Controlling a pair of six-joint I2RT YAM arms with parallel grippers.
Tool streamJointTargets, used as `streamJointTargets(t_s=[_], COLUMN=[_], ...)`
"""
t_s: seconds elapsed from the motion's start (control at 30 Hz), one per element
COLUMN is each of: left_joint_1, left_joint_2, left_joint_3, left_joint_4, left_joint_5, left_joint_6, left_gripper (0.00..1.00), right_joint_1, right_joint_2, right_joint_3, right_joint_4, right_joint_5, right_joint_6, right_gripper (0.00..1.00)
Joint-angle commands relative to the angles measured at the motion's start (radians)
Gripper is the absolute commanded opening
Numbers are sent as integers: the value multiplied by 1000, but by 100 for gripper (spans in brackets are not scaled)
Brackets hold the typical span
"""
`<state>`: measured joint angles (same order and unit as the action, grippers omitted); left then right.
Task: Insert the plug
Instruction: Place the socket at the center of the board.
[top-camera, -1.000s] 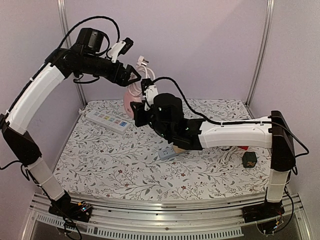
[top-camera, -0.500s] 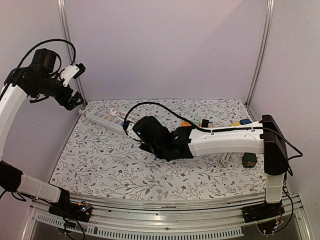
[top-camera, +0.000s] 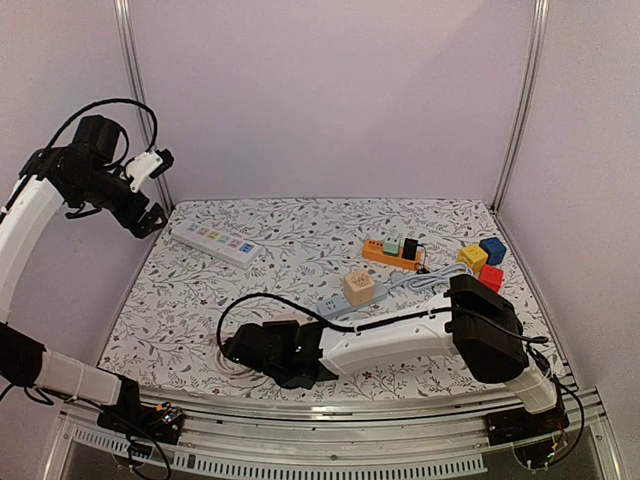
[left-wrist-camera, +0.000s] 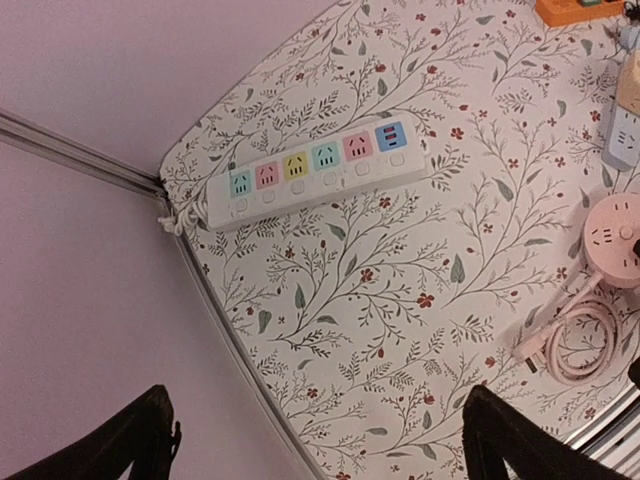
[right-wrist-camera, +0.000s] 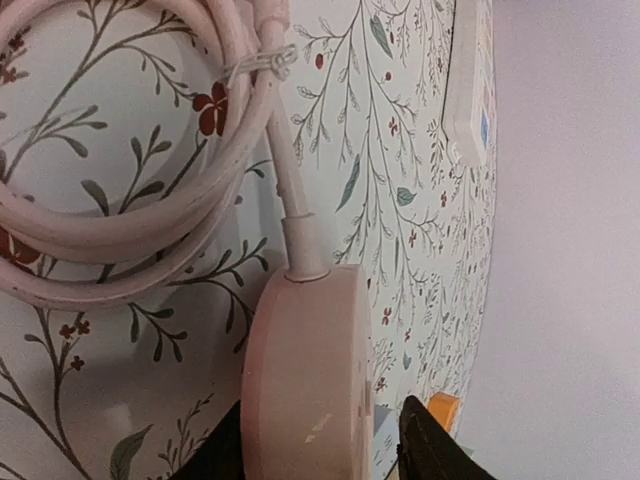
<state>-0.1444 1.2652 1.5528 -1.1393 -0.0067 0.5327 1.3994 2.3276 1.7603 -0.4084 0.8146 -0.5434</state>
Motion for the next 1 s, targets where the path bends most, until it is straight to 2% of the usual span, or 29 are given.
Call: streamJointTargets(t_s=[0.0, 0.07, 0.17, 0.27, 0.37, 0.5, 0.67, 0.83, 0.97], left_joint_1=[7, 6, 7, 5, 0, -45, -139, -187, -199], left_joint_2=[19, 23, 30, 37, 45, 69, 107, 126, 148], left_joint_3=[-4, -3, -6, -14, -39, -93, -147, -186, -200], left_joint_4=[19, 19, 19, 13, -13, -32, -30, 0, 22], left_joint_5=[65, 83, 112, 172, 287, 359, 323, 326, 329], left_joint_6=[3, 1, 5, 8, 30, 63, 73, 71, 64], left_gripper=[99, 100, 100, 100, 99, 99, 100, 100, 100], right_joint_1=[13, 13, 13, 4, -66, -291, -635, -969, -1238], right_joint_2=[-22, -59, -157, -262, -406, -568, -766, -892, -892], right_joint_3=[23, 19, -11, -36, -69, -128, -276, -435, -526], right_joint_4=[-152, -193, -219, -236, -222, -213, -310, -445, -465], right_joint_5=[-200, -292, -420, -575, -705, -761, -718, -636, -688], right_joint_6=[148, 191, 232, 243, 320, 582, 923, 959, 941], right_gripper=[76, 87, 97, 99, 99, 99, 99, 99, 99])
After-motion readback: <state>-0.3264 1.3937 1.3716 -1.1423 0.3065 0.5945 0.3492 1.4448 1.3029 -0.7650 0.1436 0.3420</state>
